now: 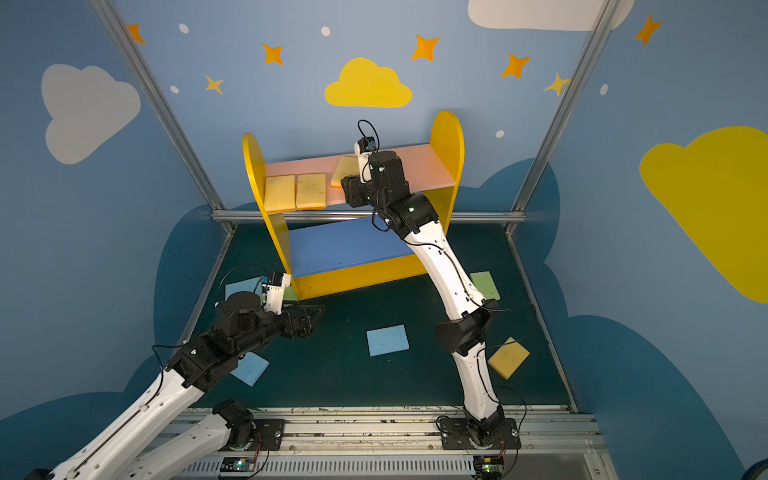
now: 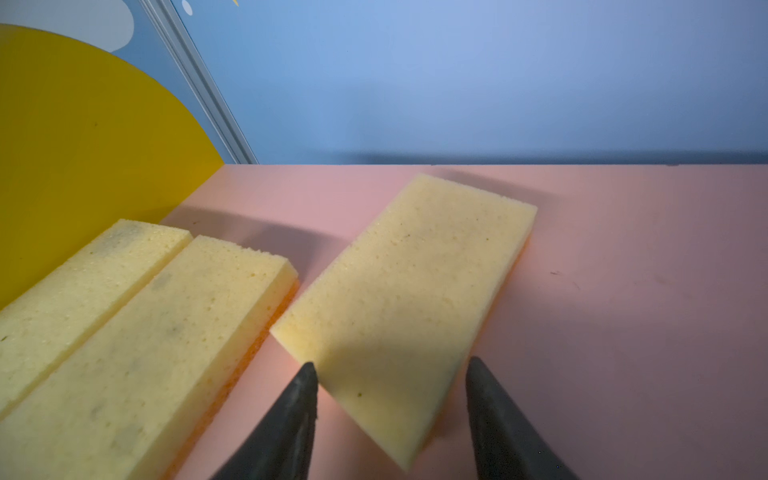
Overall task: Place and organize the cleaning sponges onto the shelf
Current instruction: 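Push the third yellow sponge against the other two with the right gripper tips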
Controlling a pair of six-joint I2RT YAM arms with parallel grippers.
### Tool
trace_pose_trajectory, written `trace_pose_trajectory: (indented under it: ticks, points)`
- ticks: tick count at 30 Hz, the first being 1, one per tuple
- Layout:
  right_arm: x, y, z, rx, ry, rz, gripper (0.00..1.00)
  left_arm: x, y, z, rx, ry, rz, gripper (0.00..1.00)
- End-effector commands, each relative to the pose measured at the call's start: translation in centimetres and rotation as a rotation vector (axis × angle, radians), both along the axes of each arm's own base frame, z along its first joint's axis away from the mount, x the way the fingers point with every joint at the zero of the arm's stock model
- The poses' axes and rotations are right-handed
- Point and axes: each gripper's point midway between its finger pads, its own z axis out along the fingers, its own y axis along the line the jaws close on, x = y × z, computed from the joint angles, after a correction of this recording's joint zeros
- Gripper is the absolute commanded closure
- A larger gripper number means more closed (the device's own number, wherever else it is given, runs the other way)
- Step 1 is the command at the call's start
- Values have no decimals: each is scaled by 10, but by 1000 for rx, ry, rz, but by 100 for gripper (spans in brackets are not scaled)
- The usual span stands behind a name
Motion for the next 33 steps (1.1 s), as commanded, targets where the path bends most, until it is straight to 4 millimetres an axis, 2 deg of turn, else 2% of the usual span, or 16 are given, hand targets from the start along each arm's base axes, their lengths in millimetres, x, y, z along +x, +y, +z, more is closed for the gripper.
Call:
trace_pose_trajectory:
  ticks: [1,9,19,33]
  points:
    - [8,3,-38,-78,71,-27,55,-1,1,-4,-5,6,2,0]
    - [5,-3,-37,-91,76,-30,78,-2,2,-4,-5,5,4,0]
    - [4,-13,-38,-97,95,-39,100,-2,3,-4,-4,4,7,0]
    - [-28,-21,-10,-110,43,109,100,-2,3,4,-10,-10,5,0]
